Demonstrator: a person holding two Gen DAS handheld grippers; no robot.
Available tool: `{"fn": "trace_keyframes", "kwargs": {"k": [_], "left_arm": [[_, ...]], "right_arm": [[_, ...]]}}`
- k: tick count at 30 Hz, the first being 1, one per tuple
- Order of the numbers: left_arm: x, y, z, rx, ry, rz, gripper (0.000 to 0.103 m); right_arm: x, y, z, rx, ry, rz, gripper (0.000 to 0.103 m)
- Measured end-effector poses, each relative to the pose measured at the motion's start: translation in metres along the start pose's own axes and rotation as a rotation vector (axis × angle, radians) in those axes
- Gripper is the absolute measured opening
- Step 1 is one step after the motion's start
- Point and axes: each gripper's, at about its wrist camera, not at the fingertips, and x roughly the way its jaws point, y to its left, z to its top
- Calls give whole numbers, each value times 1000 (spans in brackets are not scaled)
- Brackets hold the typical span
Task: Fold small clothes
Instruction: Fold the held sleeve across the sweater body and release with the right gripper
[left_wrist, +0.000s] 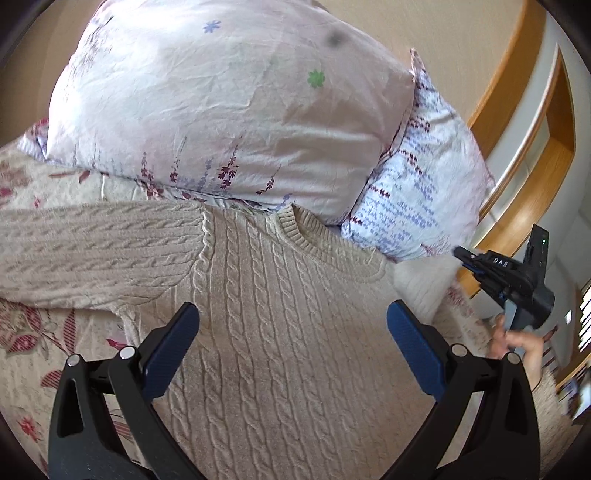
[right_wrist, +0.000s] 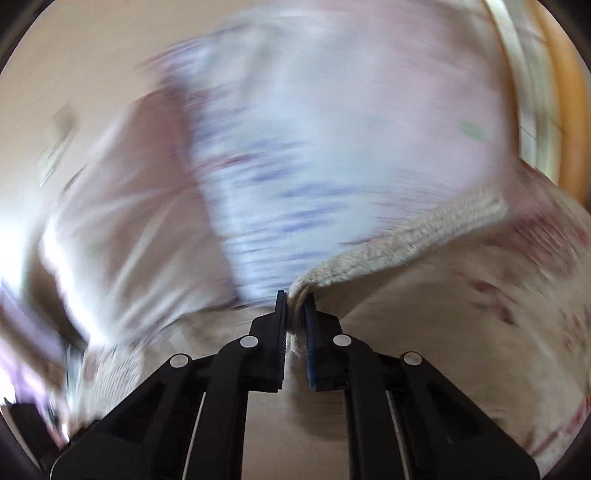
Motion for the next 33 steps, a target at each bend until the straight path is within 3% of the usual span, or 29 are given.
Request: {"fn": "trace_keyframes", "kwargs": {"k": [1,3,5,6,8,12,16,20,25,27,29,30,33], "left_arm": [[1,3,1,-27,4,-16,101],[5,7,3,-75,16,-45,101],[10,9,4,-107,30,-67,99],[11,10,4,-118,37,-78,98],[16,9,5,-142,52,-107,94],[34,4,10,-153,95,-110,82],[61,4,14,-207,168,-96,65],[91,11,11,-295,251,-59,48],[103,18,8,-346,237,-35,39],[105,18,11,-347,230,-25,35],[108,18,14,-334,221,-3,15],[109,18,15,-323,215,4,9],[109,21,18,-313,207,45,8]], "right_arm": [[5,19,-4,-58,24,49,9],[26,63,-22,-181,157,158,14],[44,90,-44,-245,283,214,42],[47,94,-50,-252,307,225,47],[42,90,-59,-227,319,245,55],[25,45,-56,-24,330,252,55],[-10,-48,-62,311,301,195,50],[-19,-113,-78,536,280,114,43],[-16,-142,-80,608,209,44,40],[-10,-151,-77,609,176,15,29],[-6,-156,-77,604,155,-9,10],[-9,-156,-80,605,144,-13,10],[-16,-158,-85,614,121,-43,8]]}}
